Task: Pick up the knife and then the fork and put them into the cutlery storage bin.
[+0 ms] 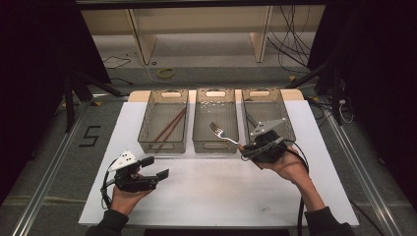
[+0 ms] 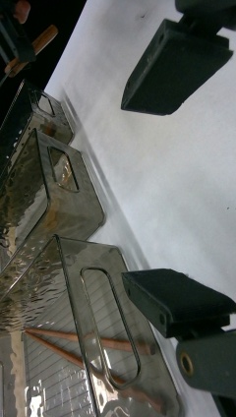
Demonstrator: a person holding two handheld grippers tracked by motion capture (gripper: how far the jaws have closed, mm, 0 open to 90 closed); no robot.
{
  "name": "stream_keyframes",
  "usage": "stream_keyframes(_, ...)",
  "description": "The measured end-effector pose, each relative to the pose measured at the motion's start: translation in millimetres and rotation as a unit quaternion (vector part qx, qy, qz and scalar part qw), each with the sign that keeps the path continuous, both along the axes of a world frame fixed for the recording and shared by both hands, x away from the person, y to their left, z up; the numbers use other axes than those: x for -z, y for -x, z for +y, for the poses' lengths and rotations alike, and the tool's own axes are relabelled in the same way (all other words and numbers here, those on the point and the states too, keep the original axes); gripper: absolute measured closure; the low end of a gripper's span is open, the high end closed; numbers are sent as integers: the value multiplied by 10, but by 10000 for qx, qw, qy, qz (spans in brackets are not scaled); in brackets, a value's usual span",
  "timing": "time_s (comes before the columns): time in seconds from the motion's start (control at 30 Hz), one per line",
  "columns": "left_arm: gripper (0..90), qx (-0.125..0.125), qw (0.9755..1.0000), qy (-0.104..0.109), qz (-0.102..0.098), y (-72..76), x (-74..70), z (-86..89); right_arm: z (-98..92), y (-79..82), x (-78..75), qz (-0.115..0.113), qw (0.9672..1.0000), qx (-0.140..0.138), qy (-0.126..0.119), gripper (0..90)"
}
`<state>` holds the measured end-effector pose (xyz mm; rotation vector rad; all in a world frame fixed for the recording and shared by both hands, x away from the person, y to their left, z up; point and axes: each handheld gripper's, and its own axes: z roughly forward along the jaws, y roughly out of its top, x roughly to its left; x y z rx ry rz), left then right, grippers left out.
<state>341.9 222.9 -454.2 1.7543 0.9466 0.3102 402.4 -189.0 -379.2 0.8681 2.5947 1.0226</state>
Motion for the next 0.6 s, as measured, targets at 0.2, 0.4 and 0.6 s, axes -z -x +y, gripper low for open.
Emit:
stream_keyframes(0.2, 175, -4, 10000, 3, 4, -3, 1, 2, -98, -99, -52, -61, 9998, 206, -44, 775)
stream_keyframes(0.4, 175, -8, 10000, 4, 17, -2, 2, -1, -213, -221, -99, -107, 9989, 434, -112, 774)
stream_keyframes(0.6, 175, -7, 10000, -7, 4, 2, 0, 6, -315, -358, -152, -113, 9976, 682, -75, 775)
